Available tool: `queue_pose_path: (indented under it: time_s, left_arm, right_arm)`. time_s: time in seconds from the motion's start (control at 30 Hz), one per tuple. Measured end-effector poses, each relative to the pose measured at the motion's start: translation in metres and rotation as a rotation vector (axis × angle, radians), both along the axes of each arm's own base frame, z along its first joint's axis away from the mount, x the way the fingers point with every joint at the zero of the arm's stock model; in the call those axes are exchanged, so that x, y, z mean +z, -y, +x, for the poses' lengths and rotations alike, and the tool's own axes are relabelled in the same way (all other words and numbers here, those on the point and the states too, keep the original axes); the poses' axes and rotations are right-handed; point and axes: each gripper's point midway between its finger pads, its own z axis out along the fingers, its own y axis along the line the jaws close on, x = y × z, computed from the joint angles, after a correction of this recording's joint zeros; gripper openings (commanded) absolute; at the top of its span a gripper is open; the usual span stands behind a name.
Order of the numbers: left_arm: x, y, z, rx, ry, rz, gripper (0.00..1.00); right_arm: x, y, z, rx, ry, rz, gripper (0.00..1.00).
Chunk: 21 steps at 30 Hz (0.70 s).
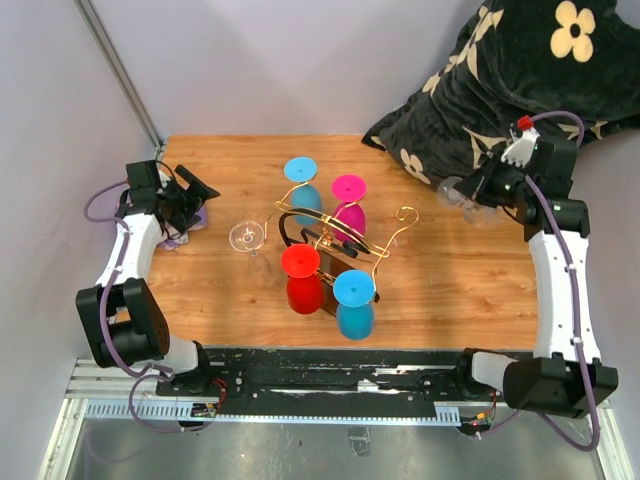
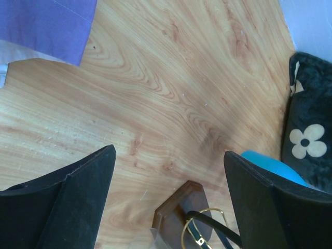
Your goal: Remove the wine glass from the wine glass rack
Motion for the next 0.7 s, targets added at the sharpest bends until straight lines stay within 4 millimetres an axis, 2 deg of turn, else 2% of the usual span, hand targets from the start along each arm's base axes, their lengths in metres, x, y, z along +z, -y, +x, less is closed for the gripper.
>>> queue_pose_path:
  time_s: [0.17, 0.23, 0.37, 0.5, 0.6, 0.7]
  left_arm:
    - [0.01, -0.001, -0.002, 0.002, 0.028, 0.019, 0.91]
    - [0.019, -0.001, -0.003, 0.002, 0.053, 0.027, 0.91]
    - [0.032, -0.001, -0.004, -0.001, 0.094, 0.035, 0.91]
    - [0.035, 0.001, -0.005, -0.006, 0.103, 0.033, 0.91]
    - [0.036, 0.001, -0.005, -0.007, 0.106, 0.033, 0.91]
    - [0.036, 0.001, -0.005, -0.013, 0.109, 0.039, 0.91]
  right_arm:
    - [-0.047, 0.054, -0.022, -0.221, -0.143, -0.367, 0.01]
    - [-0.075, 0.078, -0.027, -0.294, -0.245, -0.538, 0.01]
    - [-0.127, 0.111, -0.03, -0.376, -0.469, -0.878, 0.01]
    - [-0.155, 0.133, -0.024, -0.441, -0.681, -1.189, 0.01]
    - [-0.168, 0.142, -0.011, -0.503, -0.77, -1.337, 0.01]
    - [-0.183, 0.148, -0.011, -0.527, -0.821, -1.417, 0.01]
